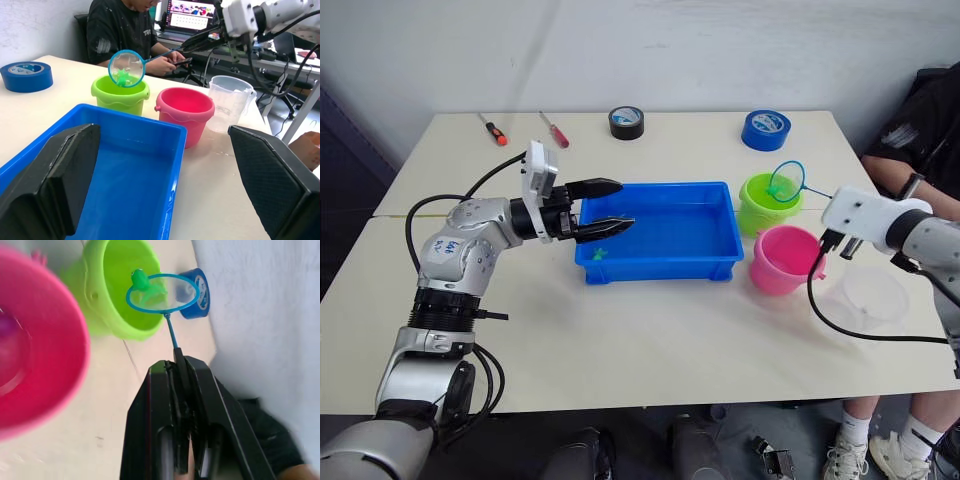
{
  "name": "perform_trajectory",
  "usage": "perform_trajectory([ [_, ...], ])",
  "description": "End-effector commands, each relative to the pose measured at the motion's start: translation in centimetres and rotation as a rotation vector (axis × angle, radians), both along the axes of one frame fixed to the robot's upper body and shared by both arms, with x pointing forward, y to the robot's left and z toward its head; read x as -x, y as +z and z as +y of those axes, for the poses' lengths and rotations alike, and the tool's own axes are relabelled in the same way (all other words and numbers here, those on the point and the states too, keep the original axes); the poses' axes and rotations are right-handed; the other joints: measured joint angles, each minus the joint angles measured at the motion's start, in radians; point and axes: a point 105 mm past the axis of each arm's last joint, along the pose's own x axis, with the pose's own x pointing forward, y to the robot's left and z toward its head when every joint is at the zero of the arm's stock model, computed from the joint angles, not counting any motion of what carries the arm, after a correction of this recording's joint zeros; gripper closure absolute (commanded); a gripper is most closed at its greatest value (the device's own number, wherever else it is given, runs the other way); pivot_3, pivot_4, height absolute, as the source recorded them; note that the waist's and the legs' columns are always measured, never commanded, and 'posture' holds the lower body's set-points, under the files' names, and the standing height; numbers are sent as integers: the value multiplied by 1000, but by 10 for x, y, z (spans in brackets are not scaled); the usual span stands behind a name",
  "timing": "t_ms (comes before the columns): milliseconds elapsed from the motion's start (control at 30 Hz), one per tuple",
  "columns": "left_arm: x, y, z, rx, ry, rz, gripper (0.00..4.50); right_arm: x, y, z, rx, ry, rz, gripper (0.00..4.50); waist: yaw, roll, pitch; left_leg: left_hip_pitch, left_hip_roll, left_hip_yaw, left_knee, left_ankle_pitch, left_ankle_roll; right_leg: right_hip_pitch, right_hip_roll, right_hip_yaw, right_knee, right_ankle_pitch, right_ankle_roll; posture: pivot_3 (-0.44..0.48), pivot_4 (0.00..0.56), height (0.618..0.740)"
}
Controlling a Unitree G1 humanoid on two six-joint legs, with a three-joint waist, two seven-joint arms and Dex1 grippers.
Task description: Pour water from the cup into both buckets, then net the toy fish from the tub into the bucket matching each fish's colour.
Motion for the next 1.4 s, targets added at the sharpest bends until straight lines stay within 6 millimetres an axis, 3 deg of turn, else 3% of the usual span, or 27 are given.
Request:
perform_trajectory([
  [33, 2, 12, 2, 6, 0, -51, 23, 0, 21, 3, 333, 95, -125, 4500, 0, 0, 0, 0, 0, 0, 0, 0, 0, 0, 0, 0, 0, 0, 0, 0, 150, 740],
  [133, 2, 11, 4, 1, 9, -49, 23, 2, 25, 6, 506, 165, -161, 4500, 0, 0, 0, 0, 0, 1, 0, 0, 0, -1, 0, 0, 1, 0, 0, 0, 150, 740],
  [367, -1, 8, 8, -10, 26, -45, 23, 8, 17, 0, 511, 210, -126, 4500, 0, 0, 0, 0, 1, 1, 0, 0, -1, -1, 0, 0, 2, 0, 0, 0, 150, 740],
  [500, -4, 0, 17, -64, 54, -47, 23, 2, 53, -1, 59, 103, -246, 4500, -4, 0, 0, 0, 1, 1, 1, 0, -1, 0, 1, -1, 3, 0, 0, 0, 150, 740],
  [567, -7, -9, 29, -101, 86, -34, 23, 1, 59, 15, -237, 132, -197, 4500, -9, 0, 0, 3, 2, 2, 1, 1, -1, 2, 2, -2, 3, 0, 0, 0, 150, 740],
  [633, -10, -14, 43, -129, 124, -22, 23, 4, 54, 43, -425, 224, -84, 4500, -11, 0, 0, 5, 3, 1, 0, 1, -2, 4, 3, -2, 3, 0, 0, 0, 150, 740],
  [733, -9, -25, 68, -168, 194, 8, 23, 11, 30, 93, -662, 332, 145, 4500, -11, 1, 0, 5, 5, -1, 0, 1, -3, 5, 4, -2, 3, 0, -1, 0, 150, 740],
  [833, -2, -30, 82, -183, 229, 29, 23, 18, 9, 125, -830, 355, 345, 4500, -3, 0, 0, 4, 6, -2, 1, 1, -3, 4, 3, -3, 3, 0, -1, 0, 150, 740],
  [933, 3, -33, 88, -192, 248, 34, 23, 22, -2, 137, -900, 338, 467, 4500, 15, 0, 0, 2, 5, -3, 2, 0, -2, 3, 0, -5, 3, 0, -1, 0, 150, 740],
  [1067, 9, -39, 100, -196, 305, 46, 23, 14, -25, 150, -995, 266, 587, 4500, 26, 0, 0, 1, 3, -4, 2, -1, 0, 3, -1, -5, 1, 0, -1, 0, 150, 740],
  [1400, 11, -33, 107, -189, 360, 27, 23, -22, -51, 167, -1003, 187, 629, 4500, 18, 0, 0, -4, 3, -1, 1, -1, 0, -5, 0, -4, 4, 0, -1, 0, 150, 740],
])
